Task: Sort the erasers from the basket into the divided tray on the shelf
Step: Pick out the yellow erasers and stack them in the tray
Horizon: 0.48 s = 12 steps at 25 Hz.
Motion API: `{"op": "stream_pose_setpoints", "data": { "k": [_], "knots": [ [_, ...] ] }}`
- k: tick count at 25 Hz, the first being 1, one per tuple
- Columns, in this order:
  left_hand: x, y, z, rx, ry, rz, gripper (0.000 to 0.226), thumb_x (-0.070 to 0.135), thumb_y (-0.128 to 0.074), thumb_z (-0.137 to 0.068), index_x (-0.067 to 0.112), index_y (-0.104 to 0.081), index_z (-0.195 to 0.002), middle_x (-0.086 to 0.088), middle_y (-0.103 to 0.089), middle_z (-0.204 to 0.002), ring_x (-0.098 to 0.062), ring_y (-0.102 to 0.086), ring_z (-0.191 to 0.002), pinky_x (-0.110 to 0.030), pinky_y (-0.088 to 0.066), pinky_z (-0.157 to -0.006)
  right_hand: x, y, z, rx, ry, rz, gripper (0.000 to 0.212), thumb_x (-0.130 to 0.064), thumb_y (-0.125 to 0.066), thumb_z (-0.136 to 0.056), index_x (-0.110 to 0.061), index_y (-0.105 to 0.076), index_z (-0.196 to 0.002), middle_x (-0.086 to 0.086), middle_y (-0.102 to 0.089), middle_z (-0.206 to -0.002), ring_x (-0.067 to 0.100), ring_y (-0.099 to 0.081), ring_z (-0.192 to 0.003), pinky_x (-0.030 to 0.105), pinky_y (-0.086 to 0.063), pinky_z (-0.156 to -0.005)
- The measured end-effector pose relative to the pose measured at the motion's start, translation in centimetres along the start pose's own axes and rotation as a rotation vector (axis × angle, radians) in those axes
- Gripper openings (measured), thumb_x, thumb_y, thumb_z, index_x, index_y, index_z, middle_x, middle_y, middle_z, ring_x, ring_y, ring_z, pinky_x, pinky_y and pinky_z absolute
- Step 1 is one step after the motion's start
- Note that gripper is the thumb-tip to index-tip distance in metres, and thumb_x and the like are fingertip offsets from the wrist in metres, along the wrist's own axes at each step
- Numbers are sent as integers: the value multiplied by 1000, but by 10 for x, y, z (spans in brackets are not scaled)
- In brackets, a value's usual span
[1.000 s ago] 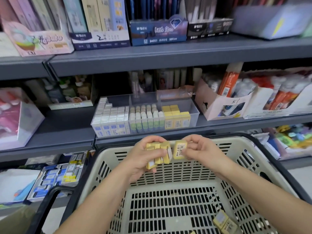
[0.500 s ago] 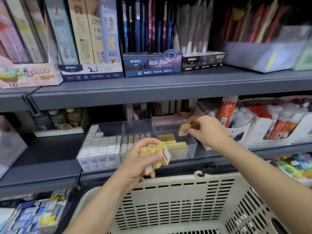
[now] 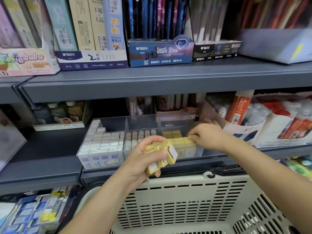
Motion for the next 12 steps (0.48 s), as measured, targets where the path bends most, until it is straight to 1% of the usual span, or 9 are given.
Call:
{"op": "stream_pose_setpoints", "data": {
  "k": [1, 2, 3, 4, 5, 6, 7, 9, 12],
  "knots": [
    [0, 0, 0, -1, -1, 0, 37, 12, -80, -56, 25, -70, -90, -8, -70, -83, -20, -63, -63, -23, -42, -37, -5, 8, 5, 75, 20, -20, 29, -33, -42, -95, -24, -69, -100, -7, -62, -119, 29, -33, -129, 43, -24, -104],
    [0, 0, 0, -3, -3, 1, 36, 11, -79, -58, 25, -71, -90, -8, -70, -83, -20, -63, -63, -23, -42, -37, -12, 18, 12, 185, 65, -100, 28, -36, -45, -94, -28, -69, -103, -9, -63, -117, 23, -40, -124, 40, -28, -102],
    [1, 0, -1, -3, -5, 3, 34, 10, -78, -60, 25, -71, -90, -8, -69, -83, -20, -64, -64, -23, -42, -37, -20, 28, 22, 268, 129, -257, 26, -41, -48, -91, -32, -68, -105, -14, -64, -110, 12, -50, -113, 35, -36, -96],
    [1, 0, -1, 0, -8, 7, 33, 9, -77, -62, 25, -71, -90, -8, -69, -82, -20, -64, -65, -23, -42, -38, -32, 35, 33, 278, 201, -461, 27, -48, -53, -84, -37, -68, -104, -19, -65, -99, 1, -55, -97, 27, -42, -87],
    [1, 0, -1, 6, -12, 6, 33, 10, -76, -62, 25, -70, -90, -8, -69, -82, -21, -64, -65, -23, -42, -38, -47, 37, 44, 218, 264, -637, 30, -55, -59, -74, -44, -65, -101, -22, -64, -89, -5, -55, -83, 20, -44, -78],
    [1, 0, -1, 14, -18, 2, 33, 10, -77, -62, 26, -70, -90, -8, -69, -81, -22, -64, -65, -23, -42, -38, -60, 35, 52, 145, 293, -713, 34, -59, -63, -64, -51, -60, -97, -22, -62, -85, -7, -54, -74, 16, -44, -71],
    [1, 0, 0, 20, -24, -5, 33, 11, -80, -62, 26, -70, -90, -7, -69, -81, -22, -63, -63, -23, -42, -38, -69, 31, 57, 98, 291, -701, 39, -60, -68, -58, -55, -54, -93, -21, -60, -85, -9, -53, -70, 15, -43, -66],
    [1, -2, 2, 23, -35, -21, 35, 12, -83, -61, 25, -70, -91, -6, -69, -79, -22, -64, -62, -23, -43, -39, -75, 27, 60, 108, 271, -592, 46, -53, -77, -57, -52, -48, -93, -19, -55, -85, -12, -49, -67, 17, -40, -62],
    [3, -4, 4, 31, -61, -39, 36, 15, -77, -61, 22, -69, -95, -8, -70, -82, -25, -66, -67, -24, -43, -37, -66, 31, 59, 127, 245, -665, 41, -33, -81, -66, -40, -56, -98, -13, -57, -82, -4, -51, -61, 21, -50, -68]
  ]
}}
Point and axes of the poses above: each hand's wrist, its own z-axis away from the middle knuckle, its own y-axis out of the back of the hand, x = y × z, the point moved 8 cm from there along -z, towards the middle knuckle
